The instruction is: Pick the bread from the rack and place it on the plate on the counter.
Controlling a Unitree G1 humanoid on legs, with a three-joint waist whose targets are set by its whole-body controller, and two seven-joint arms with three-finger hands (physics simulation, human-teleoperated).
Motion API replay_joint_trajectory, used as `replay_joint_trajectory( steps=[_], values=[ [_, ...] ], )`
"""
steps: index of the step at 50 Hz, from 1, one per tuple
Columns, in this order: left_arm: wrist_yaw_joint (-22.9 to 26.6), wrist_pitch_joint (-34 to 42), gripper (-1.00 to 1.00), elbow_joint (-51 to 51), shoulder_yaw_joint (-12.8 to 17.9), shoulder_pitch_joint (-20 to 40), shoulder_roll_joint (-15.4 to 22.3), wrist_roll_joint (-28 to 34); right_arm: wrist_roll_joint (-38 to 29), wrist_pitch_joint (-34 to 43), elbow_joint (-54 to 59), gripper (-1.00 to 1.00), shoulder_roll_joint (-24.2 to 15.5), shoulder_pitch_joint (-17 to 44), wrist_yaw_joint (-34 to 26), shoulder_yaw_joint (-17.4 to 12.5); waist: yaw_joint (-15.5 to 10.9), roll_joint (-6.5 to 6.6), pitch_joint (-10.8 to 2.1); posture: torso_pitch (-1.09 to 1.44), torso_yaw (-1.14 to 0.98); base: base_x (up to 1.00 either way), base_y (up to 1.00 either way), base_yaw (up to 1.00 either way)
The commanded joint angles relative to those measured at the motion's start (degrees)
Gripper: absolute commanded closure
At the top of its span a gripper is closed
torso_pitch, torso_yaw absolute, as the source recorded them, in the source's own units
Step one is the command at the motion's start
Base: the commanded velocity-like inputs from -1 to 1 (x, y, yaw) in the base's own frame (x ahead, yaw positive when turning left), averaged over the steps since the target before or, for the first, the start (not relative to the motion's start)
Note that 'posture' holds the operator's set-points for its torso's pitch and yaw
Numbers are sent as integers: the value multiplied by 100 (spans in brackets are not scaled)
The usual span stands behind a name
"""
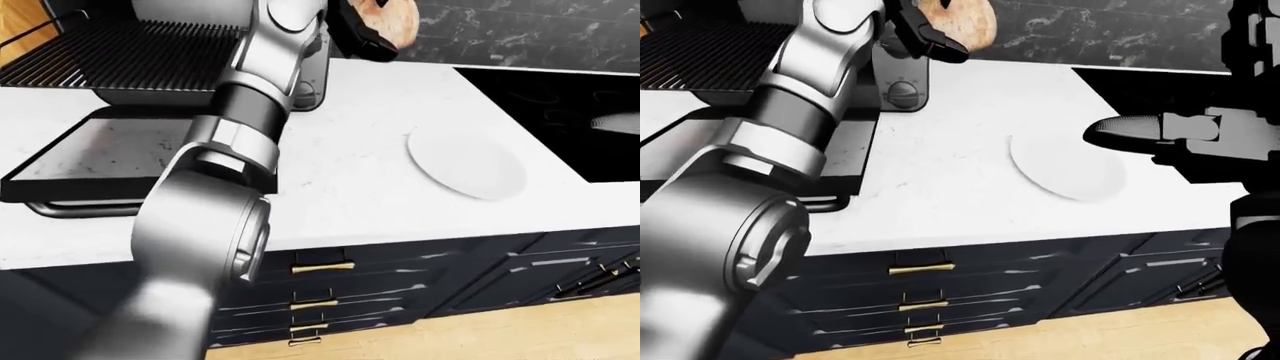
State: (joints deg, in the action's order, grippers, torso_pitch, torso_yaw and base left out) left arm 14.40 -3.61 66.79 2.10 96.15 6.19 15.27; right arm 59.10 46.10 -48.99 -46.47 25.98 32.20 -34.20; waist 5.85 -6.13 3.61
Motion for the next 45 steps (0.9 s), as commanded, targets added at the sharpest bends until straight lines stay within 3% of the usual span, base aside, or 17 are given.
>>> replay_joint_trajectory(
  steps=[1,20,45],
  values=[
    [-37,-165,100,-213,38,244,42,-37,-59,-122,-2,-100,-105,117,11,-109,24,-22,-157,0,-23,0,0,0],
    [-199,-523,100,213,105,338,-234,-89,-396,-138,-33,-100,164,115,-136,57,764,-53,-233,0,-32,0,0,0],
    [-483,-1006,100,625,198,149,-328,22,-327,5,-181,-100,207,107,-96,-6,1714,-126,-388,0,-45,0,0,0]
  ],
)
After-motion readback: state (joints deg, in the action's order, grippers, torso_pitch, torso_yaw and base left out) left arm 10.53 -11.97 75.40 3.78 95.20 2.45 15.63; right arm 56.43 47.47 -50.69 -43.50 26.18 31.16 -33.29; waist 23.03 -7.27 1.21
